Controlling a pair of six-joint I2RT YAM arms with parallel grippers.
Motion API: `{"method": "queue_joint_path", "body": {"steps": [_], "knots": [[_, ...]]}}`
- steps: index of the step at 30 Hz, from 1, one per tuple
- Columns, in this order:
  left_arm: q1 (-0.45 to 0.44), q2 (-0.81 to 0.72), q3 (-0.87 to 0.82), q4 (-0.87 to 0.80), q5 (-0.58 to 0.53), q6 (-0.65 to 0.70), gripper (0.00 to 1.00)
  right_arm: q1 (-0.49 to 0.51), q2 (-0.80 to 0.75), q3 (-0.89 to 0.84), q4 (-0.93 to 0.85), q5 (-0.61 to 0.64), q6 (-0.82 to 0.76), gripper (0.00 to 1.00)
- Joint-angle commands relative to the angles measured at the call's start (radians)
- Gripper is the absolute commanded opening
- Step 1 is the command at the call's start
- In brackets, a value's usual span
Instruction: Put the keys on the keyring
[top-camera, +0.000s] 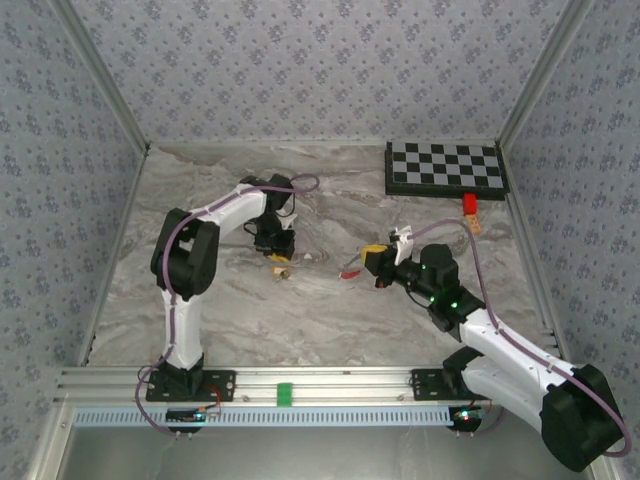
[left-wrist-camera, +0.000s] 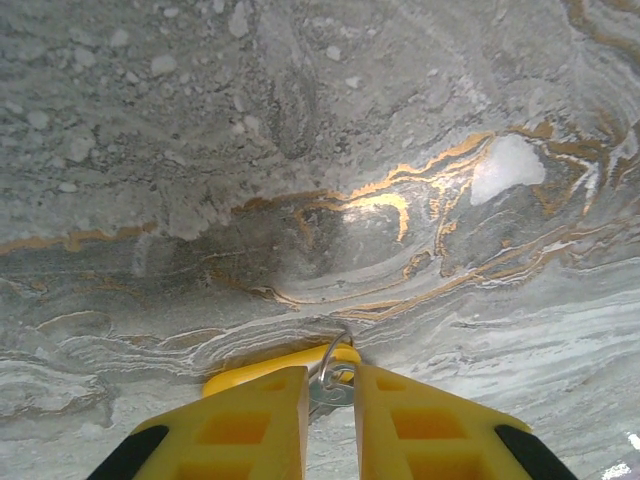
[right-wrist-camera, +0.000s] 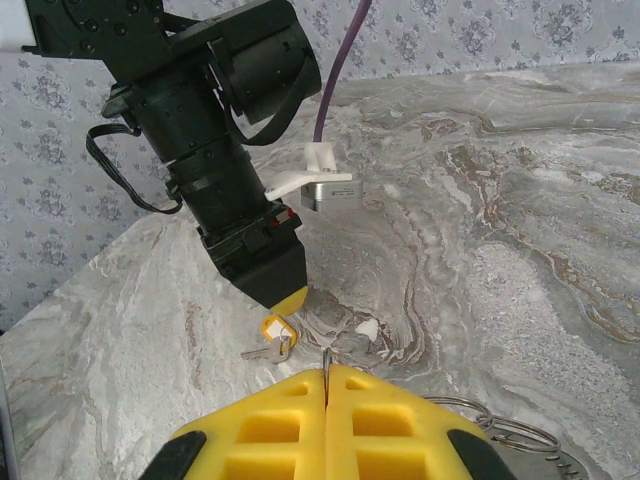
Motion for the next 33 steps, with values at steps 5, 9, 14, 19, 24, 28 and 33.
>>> {"method": "queue_joint_path", "body": {"steps": [5,9,14,19,24,28,33], "knots": [[-0.014,0.041,0.008,-0.049,-0.008,0.021,0.20,-0.002,-0.009,0.005,0.004,0.007,-0.005,0.00],[-0.018,0.043,0.008,-0.050,-0.008,0.021,0.20,-0.003,-0.011,0.005,0.003,0.007,-0.006,0.00],[-0.024,0.048,0.010,-0.051,-0.001,0.023,0.20,-0.002,-0.012,0.005,0.002,0.009,-0.007,0.00],[-0.029,0.051,0.008,-0.055,0.011,0.027,0.19,-0.002,-0.012,0.006,0.002,0.009,-0.007,0.00],[-0.031,0.048,0.008,-0.052,0.027,0.028,0.19,-0.002,-0.010,0.004,0.002,0.009,-0.007,0.00],[-0.032,0.048,0.008,-0.052,0.030,0.029,0.19,-0.002,-0.011,0.005,0.002,0.009,-0.007,0.00],[-0.033,0.054,0.013,-0.055,0.020,0.029,0.18,-0.002,-0.010,0.005,0.002,0.011,-0.007,0.00]]}}
